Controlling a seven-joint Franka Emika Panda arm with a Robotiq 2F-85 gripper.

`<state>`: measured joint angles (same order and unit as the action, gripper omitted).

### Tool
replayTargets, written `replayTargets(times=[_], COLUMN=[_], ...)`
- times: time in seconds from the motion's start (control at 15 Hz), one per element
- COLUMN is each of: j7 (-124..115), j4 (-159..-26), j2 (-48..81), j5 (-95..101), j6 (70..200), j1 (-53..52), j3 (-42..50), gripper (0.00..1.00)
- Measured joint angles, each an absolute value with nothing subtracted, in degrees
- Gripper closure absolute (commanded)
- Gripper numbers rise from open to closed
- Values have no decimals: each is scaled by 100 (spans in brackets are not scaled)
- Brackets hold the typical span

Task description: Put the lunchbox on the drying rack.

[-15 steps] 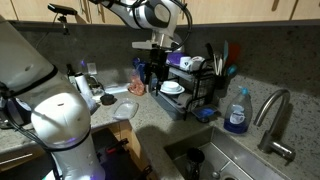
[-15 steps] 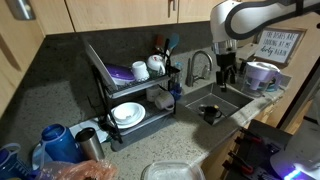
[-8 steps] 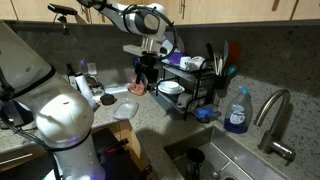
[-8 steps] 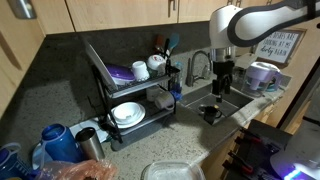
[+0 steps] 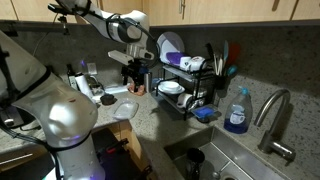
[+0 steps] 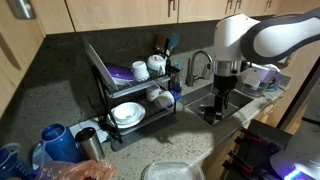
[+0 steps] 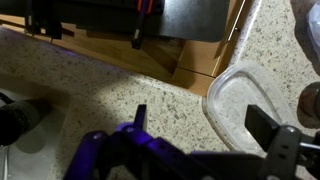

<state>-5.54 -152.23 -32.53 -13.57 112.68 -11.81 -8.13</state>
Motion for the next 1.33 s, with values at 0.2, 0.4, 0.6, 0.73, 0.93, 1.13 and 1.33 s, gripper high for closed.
replayTargets(times=[0.2,0.4,0.6,0.73,0.93,1.13,1.33], j7=[-553,-548,-533,-404,-55,227,333], j4=[-15272,-15272,-15278,-15348,-15541,-15601,-15550], j2=[-3273,-3278,-3267,-3211,-2926,-2417,-1832], j5=[-1371,-1371,-1371,-1504,-1957,-2154,-2155], j6=[11306,11312,11362,11641,12279,12870,13302], j1=[-1226,-1226,-1272,-1431,-1832,-2170,-2315], j3=[-839,-835,-870,-958,-1103,-1245,-1399], gripper=[0,0,0,0,0,0,0])
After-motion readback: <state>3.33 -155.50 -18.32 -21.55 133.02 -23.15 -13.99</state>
